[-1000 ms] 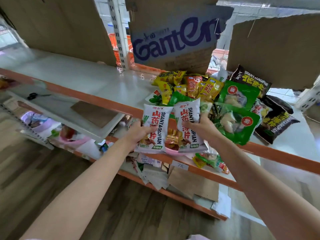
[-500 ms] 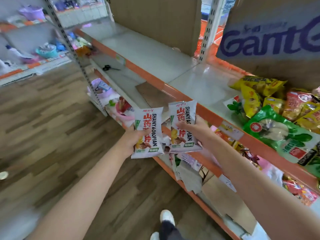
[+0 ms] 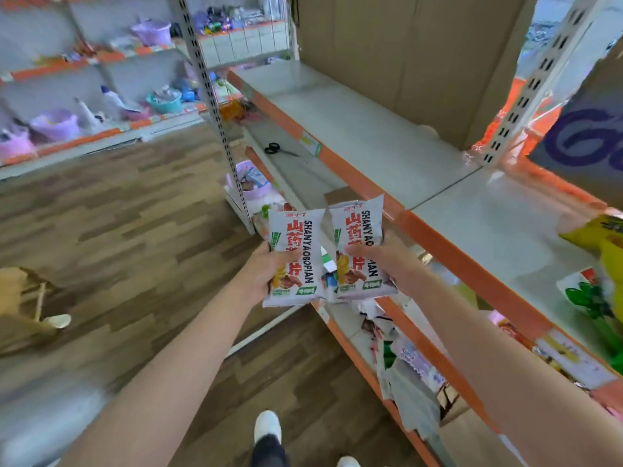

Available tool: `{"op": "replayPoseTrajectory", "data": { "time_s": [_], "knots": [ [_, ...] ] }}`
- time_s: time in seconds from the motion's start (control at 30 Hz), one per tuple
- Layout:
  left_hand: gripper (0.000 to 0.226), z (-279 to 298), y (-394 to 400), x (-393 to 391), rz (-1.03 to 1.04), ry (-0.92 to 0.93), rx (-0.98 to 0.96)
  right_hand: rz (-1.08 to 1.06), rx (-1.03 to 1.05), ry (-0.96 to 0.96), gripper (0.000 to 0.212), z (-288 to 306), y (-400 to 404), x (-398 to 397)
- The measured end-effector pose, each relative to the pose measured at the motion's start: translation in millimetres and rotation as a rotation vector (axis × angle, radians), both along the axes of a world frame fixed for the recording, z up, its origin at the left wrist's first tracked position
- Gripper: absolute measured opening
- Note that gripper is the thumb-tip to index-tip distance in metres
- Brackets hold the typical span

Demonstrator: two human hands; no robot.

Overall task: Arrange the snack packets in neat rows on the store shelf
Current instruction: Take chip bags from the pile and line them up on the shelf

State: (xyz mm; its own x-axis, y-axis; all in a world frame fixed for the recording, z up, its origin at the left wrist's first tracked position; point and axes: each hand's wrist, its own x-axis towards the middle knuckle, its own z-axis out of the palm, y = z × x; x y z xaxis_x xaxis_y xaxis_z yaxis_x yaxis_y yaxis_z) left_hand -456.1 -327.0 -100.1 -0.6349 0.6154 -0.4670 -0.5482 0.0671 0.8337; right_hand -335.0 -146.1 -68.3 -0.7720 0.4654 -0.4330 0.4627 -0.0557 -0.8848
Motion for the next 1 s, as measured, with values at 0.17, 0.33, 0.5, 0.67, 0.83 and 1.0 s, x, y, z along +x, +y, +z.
{"op": "replayPoseTrajectory", "data": {
  "time_s": [0.17,0.33,0.5,0.67,0.83,1.0],
  "knots": [
    [0.049,3.9,-8.9,-72.2,-0.014,0.008,0.012,-0.021,0.027,0.052,0.027,5.9,-11.6,-64.5],
    [0.048,8.6,-23.1,-143.6,-0.06,0.033,0.012,-0.129,0.027,0.074,0.051,11.2,-37.1,-126.6],
    [0.051,0.4,-21.9,-192.8,-0.078,0.01,0.011,-0.167,0.033,0.038,0.049,6.1,-41.0,-169.7],
    [0.049,7.8,-4.1,-239.2,-0.112,0.042,-0.006,-0.174,0.022,0.063,0.03,8.5,-18.9,-221.5],
    [0.032,29.2,14.1,-285.4,-0.13,0.111,-0.038,-0.162,0.019,0.119,0.025,13.6,-0.3,-269.2],
    [0.029,31.9,29.0,-326.7,-0.067,0.102,-0.019,-0.155,-0.025,0.171,0.04,16.6,10.4,-318.7]
  ]
}}
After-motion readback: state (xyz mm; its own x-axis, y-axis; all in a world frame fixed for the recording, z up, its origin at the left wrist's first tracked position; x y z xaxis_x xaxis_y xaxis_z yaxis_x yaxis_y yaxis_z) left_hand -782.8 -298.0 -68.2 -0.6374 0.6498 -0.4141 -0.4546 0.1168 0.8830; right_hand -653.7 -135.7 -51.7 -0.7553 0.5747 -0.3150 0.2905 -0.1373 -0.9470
